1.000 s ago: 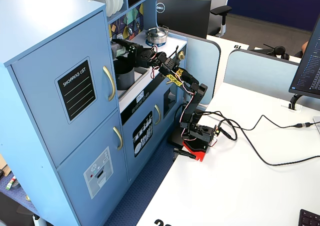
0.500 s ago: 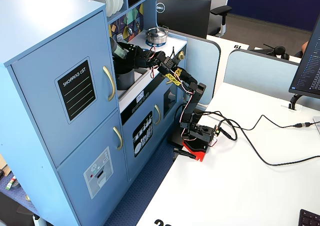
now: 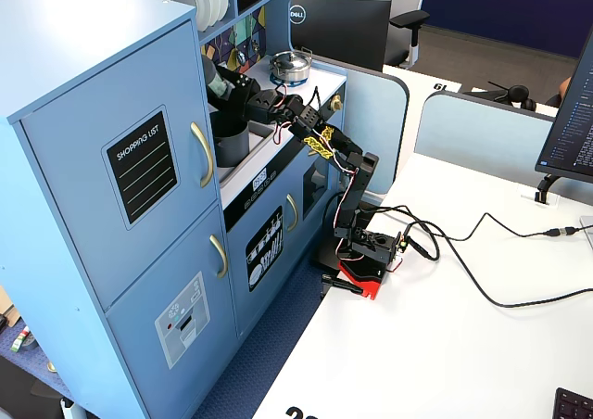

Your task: Put salt in the gray recipient

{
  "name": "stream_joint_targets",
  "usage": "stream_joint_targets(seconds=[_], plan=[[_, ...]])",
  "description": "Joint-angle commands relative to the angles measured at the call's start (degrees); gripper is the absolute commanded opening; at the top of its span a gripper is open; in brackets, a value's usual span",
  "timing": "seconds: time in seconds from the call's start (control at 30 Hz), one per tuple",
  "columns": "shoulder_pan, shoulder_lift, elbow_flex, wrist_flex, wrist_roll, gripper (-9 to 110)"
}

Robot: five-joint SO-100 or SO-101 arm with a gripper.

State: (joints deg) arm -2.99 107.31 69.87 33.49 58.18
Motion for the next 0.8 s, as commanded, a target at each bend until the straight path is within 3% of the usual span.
stream_joint_targets(seconds=[0.0,0.1,0.17,0.4,0.53,0.77], plan=[[3.1,0.1,-6.2,8.4,5.1,0],[4.3,0.0,-6.3,20.2,7.8,0],[4.3,0.7,-4.2,21.7,7.6,0],[0.2,2.4,-0.5,-1.6,0.5,0],[-0.9,-1.7,-8.1,-4.4,-1.8,0],[2.1,-0.7,-6.9,11.6,1.9,0]])
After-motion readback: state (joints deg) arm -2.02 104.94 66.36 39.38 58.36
